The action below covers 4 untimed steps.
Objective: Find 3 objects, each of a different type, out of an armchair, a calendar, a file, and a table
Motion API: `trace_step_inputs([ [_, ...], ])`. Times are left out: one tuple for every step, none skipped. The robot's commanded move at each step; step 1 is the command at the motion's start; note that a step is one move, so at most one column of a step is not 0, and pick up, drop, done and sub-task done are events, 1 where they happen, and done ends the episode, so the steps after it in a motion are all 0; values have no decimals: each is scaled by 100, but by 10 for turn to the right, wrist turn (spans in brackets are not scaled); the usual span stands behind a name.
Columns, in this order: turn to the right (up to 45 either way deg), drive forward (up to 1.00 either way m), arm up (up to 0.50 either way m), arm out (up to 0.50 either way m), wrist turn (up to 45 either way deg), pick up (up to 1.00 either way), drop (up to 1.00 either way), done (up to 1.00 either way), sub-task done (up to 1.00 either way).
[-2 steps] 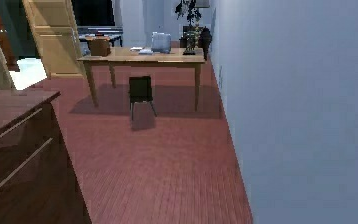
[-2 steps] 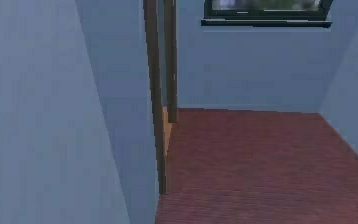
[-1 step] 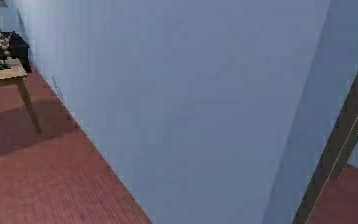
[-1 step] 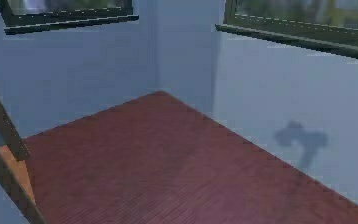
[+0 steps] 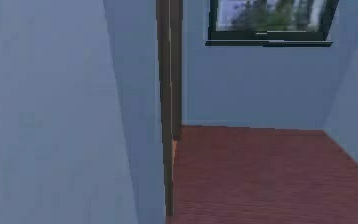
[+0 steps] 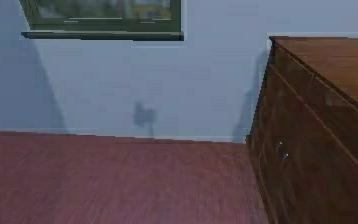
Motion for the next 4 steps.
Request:
trace_step_inputs([
  [450,0,0,0,0,0,0,0,0],
  [30,0,0,0,0,0,0,0,0],
  [0,20,0,0,0,0,0,0,0],
  [-450,0,0,0,0,0,0,0,0],
])
